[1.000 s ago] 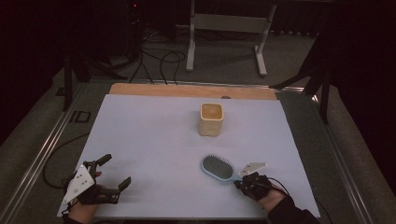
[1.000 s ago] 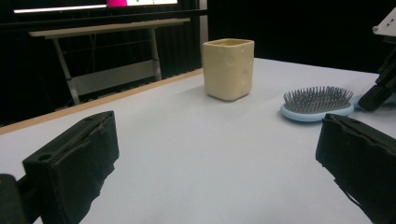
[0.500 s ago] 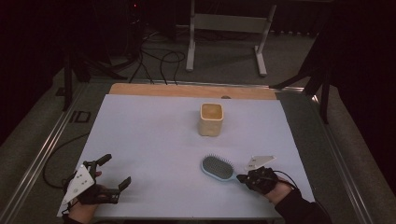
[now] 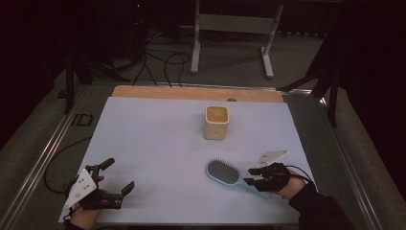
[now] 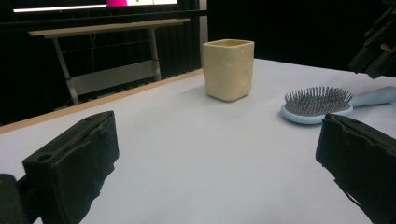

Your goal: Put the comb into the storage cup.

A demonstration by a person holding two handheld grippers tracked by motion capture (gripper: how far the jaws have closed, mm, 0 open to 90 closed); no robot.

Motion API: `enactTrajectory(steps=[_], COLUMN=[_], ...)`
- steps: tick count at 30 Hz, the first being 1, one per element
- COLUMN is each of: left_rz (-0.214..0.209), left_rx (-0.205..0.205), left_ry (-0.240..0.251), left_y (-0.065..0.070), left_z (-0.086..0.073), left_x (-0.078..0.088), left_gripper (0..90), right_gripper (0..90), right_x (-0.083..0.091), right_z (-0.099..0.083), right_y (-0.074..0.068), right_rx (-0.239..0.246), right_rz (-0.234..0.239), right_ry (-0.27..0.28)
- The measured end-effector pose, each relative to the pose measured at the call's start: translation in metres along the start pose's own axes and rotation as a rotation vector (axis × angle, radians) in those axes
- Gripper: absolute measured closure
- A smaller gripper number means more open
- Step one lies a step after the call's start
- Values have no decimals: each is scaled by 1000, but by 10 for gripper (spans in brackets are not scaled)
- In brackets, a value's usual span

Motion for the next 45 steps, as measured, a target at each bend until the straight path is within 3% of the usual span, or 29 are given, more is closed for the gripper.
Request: enactTrajectory(steps=[4, 8, 13, 15, 30, 39, 41, 42, 45], left_rz=[-2, -2, -3, -3, -4, -3, -4, -4, -5], left_rx=[0, 2, 3, 3, 2, 2, 1, 1, 2], left_ry=[0, 1, 2, 2, 1, 0, -1, 0, 1], left_y=[0, 0, -1, 0, -1, -1, -1, -1, -1], left_z=[0, 0, 0, 0, 0, 0, 0, 0, 0], left_x=[0, 0, 0, 0, 0, 0, 0, 0, 0], left_gripper=[0, 0, 0, 0, 0, 0, 0, 0, 0], right_gripper=[455, 329, 122, 102, 107, 384, 408, 432, 470], right_x=[-1, -6, -14, -17, -35, -43, -45, -47, -50], right_z=[2, 3, 4, 4, 3, 4, 5, 6, 7], right_y=[1, 1, -1, -2, 2, 5, 4, 5, 4], right_rx=[-7, 43, 70, 78, 50, 63, 49, 68, 64], right_rz=[15, 43, 55, 68, 55, 57, 52, 54, 50], right_ry=[-7, -47, -93, -114, -184, -260, -282, -285, -315])
Point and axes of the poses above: each handheld gripper's, and its own axes: x roughly backward along the jaws, z roughly out of its top, y roughly to its right, the point moved 1 cm from there along -x, roughly forward along the jaws, and after that the axes turned 6 degrees about y, right-handed, at the moved point
